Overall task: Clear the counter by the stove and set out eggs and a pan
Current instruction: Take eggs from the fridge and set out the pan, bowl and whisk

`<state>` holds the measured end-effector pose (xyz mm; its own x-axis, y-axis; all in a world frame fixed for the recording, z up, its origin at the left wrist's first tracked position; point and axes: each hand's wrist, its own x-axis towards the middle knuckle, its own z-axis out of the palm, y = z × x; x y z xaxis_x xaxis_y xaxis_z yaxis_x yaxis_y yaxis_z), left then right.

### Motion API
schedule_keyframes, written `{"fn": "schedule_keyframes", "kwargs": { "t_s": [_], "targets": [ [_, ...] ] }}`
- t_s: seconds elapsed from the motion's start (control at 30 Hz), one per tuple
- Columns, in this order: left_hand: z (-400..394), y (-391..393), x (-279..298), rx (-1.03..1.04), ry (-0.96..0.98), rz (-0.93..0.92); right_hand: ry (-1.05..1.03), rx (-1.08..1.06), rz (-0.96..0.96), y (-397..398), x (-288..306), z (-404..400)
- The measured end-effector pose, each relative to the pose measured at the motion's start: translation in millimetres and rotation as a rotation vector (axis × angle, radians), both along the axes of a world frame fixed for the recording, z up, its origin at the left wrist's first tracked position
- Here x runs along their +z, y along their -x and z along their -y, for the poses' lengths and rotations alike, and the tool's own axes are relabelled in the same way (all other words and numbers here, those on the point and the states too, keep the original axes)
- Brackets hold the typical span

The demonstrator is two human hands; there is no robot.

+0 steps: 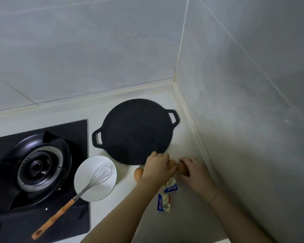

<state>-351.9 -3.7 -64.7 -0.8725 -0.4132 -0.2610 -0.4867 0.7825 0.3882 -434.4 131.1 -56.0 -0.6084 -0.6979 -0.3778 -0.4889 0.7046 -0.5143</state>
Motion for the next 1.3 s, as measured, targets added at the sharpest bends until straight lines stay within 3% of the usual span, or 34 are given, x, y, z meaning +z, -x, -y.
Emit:
{"fn": "schedule_keyframes", "kwargs": {
  "t_s": [0.33,0.73,0.97,1.3],
  "targets": [
    [15.7,-21.5,18.7,-0.138,0.083,0.009,0.053,-0.054,0.063,2.4,-2.4,11.1],
    [19.4,-47.0,0.4,-0.025,-0.008,0.03,0.081,-0.023,0.097,0.1,-5.1,24.9],
    [22.0,-48.6,-7.4,0.036,-0.109,-0.101,0.085,-0.023,0.091,-4.3,-4.5,29.5],
    [27.8,-48.2,-12.6,-0.016,-0.053,-0.093,0.087,-0.025,0.101,-6.3,-4.8,30.5]
  ]
}}
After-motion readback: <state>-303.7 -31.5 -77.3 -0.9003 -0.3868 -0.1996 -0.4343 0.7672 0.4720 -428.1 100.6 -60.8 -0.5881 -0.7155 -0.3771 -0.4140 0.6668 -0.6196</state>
